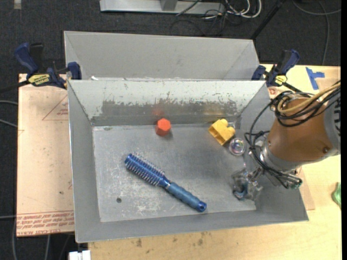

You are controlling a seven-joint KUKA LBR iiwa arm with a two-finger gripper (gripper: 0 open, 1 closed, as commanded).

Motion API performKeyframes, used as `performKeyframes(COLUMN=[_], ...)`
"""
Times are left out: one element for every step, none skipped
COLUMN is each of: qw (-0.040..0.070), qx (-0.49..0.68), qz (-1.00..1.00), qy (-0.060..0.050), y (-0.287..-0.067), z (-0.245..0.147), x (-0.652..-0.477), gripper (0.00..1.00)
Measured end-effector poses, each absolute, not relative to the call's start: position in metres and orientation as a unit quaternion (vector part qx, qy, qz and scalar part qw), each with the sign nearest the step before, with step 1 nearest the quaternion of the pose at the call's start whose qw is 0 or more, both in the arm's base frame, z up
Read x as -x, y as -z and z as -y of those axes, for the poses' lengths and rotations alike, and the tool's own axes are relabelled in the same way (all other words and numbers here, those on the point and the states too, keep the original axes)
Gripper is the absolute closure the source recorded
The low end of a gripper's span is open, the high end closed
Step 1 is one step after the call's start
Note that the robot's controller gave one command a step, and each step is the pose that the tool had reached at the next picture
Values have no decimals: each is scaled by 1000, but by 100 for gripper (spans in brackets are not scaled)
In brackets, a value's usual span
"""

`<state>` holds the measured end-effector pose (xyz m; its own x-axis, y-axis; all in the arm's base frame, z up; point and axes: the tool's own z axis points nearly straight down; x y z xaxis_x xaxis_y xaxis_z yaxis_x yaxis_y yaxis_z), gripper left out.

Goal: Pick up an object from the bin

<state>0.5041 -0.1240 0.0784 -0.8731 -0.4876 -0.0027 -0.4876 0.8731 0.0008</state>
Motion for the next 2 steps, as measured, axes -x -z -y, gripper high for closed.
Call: performKeyframes(qw=[3,4], qx=[262,382], qz=[-965,-924], qy=[0,2], y=[-113,-211], z=[117,134], x=[-517,-536], gripper=[100,100])
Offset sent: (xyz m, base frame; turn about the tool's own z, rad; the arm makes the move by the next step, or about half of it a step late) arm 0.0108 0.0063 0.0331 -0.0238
